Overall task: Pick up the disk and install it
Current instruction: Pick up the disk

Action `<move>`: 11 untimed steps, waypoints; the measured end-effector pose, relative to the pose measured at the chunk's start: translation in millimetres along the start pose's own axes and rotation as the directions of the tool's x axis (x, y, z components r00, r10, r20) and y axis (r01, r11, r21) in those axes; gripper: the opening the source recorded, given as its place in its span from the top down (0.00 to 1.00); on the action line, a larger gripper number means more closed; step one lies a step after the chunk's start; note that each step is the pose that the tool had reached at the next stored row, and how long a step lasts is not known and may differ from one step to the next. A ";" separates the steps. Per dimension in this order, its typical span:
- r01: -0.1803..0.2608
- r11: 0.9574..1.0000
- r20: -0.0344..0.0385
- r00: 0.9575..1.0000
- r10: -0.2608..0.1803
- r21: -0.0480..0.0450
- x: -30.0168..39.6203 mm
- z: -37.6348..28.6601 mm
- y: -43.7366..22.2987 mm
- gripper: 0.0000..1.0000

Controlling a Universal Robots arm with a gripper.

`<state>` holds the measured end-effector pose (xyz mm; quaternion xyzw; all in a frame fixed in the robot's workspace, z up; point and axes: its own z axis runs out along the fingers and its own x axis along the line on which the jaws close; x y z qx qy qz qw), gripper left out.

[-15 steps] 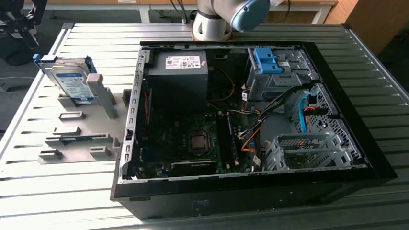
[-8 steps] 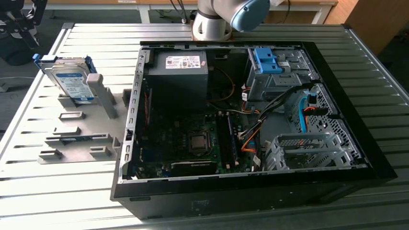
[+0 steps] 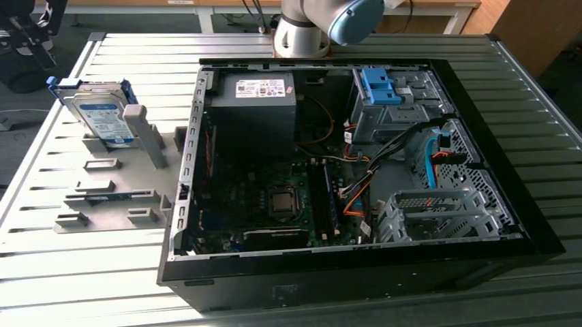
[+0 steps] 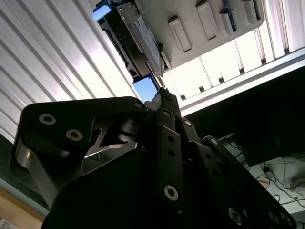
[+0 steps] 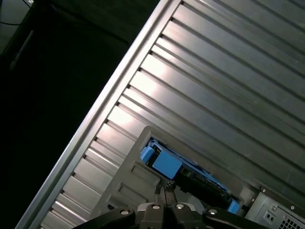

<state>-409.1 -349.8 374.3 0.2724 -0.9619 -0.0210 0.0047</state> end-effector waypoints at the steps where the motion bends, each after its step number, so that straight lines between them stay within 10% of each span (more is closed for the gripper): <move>1: 0.014 1.000 0.000 1.000 -0.014 0.000 0.0 0.1 0.0 0.89; 11: 0.163 0.987 -0.006 0.987 -0.163 0.000 0.1 1.4 -0.1 0.89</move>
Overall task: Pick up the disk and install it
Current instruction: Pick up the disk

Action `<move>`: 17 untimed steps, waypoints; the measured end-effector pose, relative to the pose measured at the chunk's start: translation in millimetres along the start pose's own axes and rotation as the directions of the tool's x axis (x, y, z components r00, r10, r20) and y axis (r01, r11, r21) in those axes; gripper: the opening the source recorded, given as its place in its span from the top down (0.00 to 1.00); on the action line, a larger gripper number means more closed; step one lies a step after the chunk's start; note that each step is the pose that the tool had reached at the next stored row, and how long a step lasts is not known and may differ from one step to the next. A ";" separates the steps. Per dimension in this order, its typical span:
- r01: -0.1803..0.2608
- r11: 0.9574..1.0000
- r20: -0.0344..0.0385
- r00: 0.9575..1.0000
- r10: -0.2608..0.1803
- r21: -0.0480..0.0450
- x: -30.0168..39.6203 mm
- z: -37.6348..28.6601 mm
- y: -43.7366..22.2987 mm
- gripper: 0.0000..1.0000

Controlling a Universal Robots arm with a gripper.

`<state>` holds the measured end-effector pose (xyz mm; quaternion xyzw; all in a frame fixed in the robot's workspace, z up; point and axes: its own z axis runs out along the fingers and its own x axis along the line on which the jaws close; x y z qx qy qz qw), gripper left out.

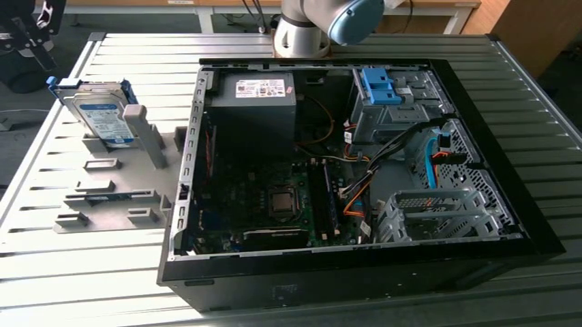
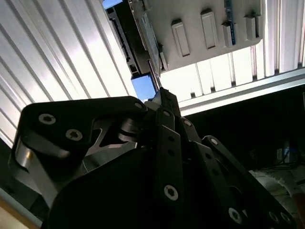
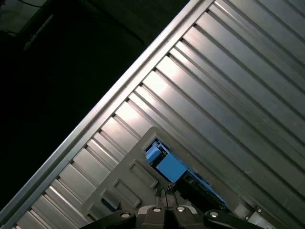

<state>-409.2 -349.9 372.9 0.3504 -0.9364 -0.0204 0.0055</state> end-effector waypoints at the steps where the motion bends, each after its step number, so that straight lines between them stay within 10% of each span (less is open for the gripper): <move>1: 0.007 1.000 0.000 1.000 -0.007 0.000 0.0 0.0 0.0 0.89; 17: 0.047 0.999 -0.002 0.999 -0.047 0.000 0.0 0.0 0.0 0.89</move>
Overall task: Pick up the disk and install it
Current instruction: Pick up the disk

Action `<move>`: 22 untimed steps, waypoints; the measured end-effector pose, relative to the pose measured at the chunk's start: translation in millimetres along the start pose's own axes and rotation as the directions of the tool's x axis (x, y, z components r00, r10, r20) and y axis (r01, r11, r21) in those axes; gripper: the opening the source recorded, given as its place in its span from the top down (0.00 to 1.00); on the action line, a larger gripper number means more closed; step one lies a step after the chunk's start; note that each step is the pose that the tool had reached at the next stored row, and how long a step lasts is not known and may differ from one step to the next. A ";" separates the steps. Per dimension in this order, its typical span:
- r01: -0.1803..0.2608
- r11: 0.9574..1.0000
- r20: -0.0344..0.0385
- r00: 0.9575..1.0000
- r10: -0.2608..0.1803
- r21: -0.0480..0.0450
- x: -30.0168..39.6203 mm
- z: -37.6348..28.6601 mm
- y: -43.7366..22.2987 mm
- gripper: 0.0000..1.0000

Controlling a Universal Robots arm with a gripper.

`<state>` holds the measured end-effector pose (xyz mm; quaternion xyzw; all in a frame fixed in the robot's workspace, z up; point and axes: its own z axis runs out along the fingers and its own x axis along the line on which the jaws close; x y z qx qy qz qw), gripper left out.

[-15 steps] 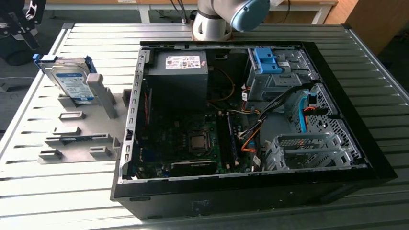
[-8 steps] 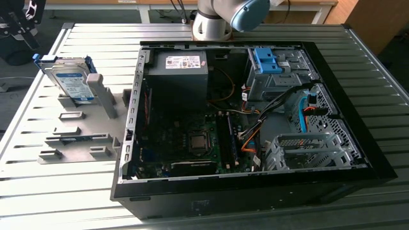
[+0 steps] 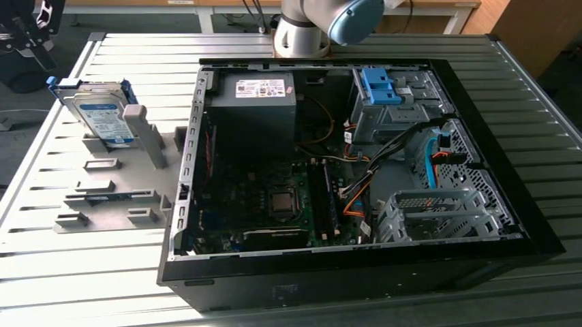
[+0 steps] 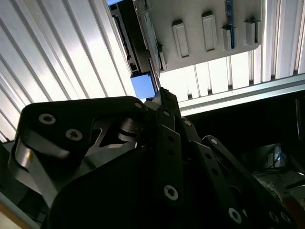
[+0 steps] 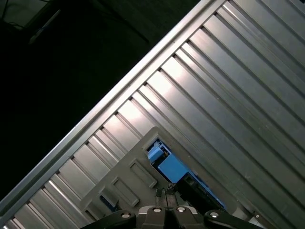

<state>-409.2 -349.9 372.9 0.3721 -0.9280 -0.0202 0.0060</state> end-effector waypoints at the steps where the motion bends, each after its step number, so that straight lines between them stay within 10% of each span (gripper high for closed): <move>1: 0.002 1.000 0.000 1.000 -0.002 0.000 0.0 0.0 0.0 0.89; 9: 0.077 0.997 0.001 0.997 -0.077 0.002 -0.1 0.5 0.0 0.89; 22: 0.214 0.977 -0.003 0.977 -0.214 0.001 0.0 0.8 0.0 0.89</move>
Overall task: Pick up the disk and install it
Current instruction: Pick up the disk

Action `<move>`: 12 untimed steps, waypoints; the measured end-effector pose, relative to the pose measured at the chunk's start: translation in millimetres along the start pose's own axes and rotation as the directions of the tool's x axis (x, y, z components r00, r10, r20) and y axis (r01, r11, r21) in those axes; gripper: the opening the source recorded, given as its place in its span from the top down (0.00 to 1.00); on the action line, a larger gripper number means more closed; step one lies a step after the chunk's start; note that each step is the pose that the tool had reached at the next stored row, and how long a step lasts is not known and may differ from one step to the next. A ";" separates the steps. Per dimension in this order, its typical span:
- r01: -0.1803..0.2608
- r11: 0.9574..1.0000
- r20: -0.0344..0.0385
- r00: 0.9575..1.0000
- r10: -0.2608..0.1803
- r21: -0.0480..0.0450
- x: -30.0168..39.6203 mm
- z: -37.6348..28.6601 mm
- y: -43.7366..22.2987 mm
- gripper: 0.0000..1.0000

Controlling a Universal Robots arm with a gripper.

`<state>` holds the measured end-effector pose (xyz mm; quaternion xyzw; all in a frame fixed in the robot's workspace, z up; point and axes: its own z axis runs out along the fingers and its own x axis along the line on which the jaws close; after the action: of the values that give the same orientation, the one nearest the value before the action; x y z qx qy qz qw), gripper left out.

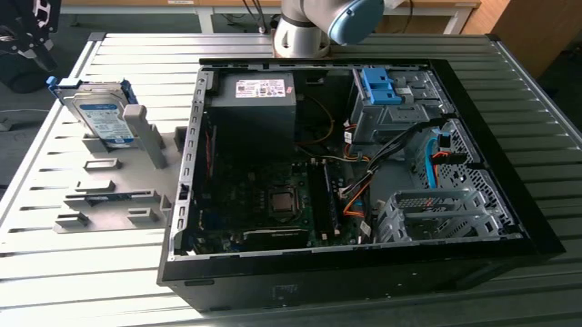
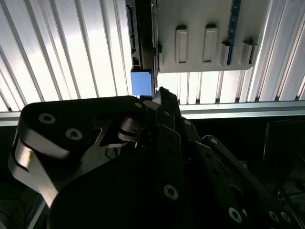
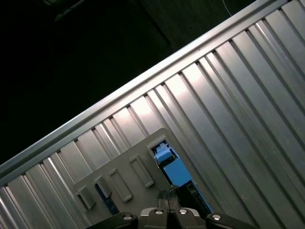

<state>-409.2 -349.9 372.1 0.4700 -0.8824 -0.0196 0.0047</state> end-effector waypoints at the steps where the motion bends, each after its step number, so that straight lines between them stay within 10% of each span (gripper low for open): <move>1: 0.001 1.000 0.000 1.000 -0.001 0.000 0.0 0.0 0.0 0.89; 12: 0.003 1.000 0.000 1.000 -0.003 0.001 0.0 0.0 0.0 0.89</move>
<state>-409.2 -349.9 372.1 0.4711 -0.8819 -0.0194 0.0044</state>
